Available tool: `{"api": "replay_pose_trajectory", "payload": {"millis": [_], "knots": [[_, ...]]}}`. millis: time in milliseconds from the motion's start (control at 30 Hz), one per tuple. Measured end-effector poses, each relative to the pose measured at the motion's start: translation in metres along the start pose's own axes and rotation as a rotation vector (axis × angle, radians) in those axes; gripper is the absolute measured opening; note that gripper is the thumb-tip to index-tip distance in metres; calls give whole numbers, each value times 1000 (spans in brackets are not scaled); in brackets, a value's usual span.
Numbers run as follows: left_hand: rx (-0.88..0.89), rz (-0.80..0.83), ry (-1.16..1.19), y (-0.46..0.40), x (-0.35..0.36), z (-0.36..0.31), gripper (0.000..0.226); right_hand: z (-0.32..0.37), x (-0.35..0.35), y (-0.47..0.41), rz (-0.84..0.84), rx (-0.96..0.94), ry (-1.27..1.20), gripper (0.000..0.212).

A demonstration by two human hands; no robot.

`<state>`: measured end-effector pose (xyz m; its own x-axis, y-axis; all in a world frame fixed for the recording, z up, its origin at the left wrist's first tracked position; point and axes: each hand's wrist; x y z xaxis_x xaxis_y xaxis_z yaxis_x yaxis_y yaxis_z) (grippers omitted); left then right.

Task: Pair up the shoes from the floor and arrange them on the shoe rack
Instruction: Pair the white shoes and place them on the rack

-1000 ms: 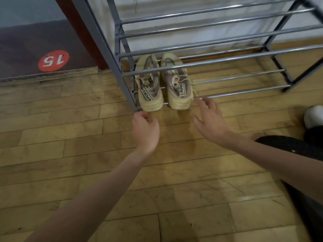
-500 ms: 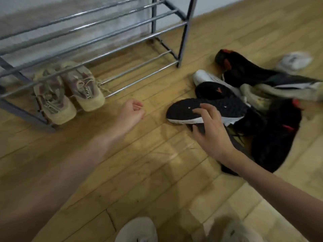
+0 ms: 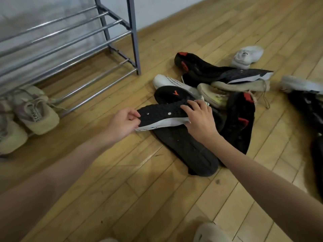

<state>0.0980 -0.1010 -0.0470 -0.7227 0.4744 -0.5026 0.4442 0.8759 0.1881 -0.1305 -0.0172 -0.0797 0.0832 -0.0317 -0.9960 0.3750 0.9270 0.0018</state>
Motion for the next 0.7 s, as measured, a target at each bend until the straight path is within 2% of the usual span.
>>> {"api": "replay_pose_trajectory", "payload": {"millis": [100, 167, 267, 300, 367, 433, 533, 700], "knots": [[5, -23, 14, 3, -6, 5, 15, 2, -8, 1, -115, -14, -110, 49], [4, -49, 21, 5, -11, 9, 16, 8, -11, 7, -183, 52, -188, 40], [-16, -90, 29, 7, -18, 13, 14, 14, -11, 8, -48, 348, -576, 41], [-17, -89, 30, 7, -20, 12, 12, 14, -11, 8, -26, 386, -686, 41], [-20, -79, 42, 8, -22, 11, 8, 14, -9, 10, 20, 405, -878, 39], [-28, -69, 52, 10, -21, 8, 8, 18, -4, 16, 99, 417, -1087, 47], [-58, -4, 93, 13, -14, 4, 4, 27, 3, 27, 221, 445, -1195, 50], [-141, 66, 237, 12, -2, -1, 33, 51, -1, 30, 403, 420, -1371, 50]]}}
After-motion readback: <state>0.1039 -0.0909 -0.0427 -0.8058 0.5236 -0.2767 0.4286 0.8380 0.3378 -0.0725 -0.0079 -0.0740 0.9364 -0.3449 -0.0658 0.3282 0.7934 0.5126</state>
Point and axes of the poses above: each hand's wrist, its own y-axis away from the middle knuckle, its own x-axis out of the palm, z = x × y, and after that the axes turned 10 degrees about x, right-handed
